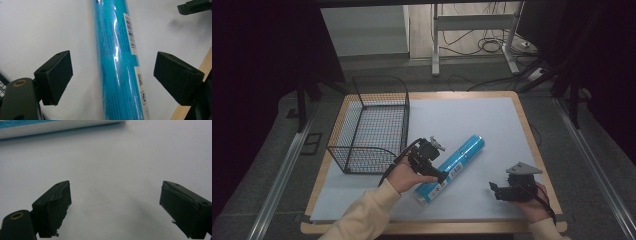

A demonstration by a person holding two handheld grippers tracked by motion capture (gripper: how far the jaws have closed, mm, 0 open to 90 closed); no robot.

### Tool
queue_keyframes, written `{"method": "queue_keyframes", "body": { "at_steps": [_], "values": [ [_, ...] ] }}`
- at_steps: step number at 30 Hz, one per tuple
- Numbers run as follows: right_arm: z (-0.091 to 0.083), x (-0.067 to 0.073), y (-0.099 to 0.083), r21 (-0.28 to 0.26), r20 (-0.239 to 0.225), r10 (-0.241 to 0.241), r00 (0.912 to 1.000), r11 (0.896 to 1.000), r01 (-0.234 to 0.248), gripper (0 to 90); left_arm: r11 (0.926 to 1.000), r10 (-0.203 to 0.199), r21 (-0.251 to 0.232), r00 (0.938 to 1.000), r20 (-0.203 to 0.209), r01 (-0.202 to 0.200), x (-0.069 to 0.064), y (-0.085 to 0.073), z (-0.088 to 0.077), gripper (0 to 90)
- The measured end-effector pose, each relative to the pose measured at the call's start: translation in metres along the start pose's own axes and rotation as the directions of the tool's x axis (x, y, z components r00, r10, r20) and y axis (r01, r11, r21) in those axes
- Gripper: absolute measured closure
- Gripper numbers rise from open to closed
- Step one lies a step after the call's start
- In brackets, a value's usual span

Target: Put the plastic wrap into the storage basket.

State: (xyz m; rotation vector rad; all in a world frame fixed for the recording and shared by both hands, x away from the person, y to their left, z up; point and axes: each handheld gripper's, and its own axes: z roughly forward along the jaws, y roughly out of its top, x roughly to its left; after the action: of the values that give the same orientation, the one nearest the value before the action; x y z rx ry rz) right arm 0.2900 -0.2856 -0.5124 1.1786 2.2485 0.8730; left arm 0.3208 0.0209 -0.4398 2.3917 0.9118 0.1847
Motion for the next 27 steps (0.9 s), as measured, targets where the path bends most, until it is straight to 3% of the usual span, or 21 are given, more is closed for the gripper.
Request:
{"method": "queue_keyframes", "body": {
  "at_steps": [18,27],
  "values": [
    [0.000,0.000,0.000,-0.002,0.002,-0.007,1.0000,1.000,0.007,10.9,0.9996,0.020,0.022,0.9997,0.010,-0.020,-0.011,0.017,0.022,15.6],
    [0.000,0.000,0.000,-0.001,0.002,-0.008,1.0000,1.000,0.008,10.9,0.9974,0.029,0.066,0.9994,0.017,-0.030,-0.013,0.027,0.040,15.8]
  ]
}}
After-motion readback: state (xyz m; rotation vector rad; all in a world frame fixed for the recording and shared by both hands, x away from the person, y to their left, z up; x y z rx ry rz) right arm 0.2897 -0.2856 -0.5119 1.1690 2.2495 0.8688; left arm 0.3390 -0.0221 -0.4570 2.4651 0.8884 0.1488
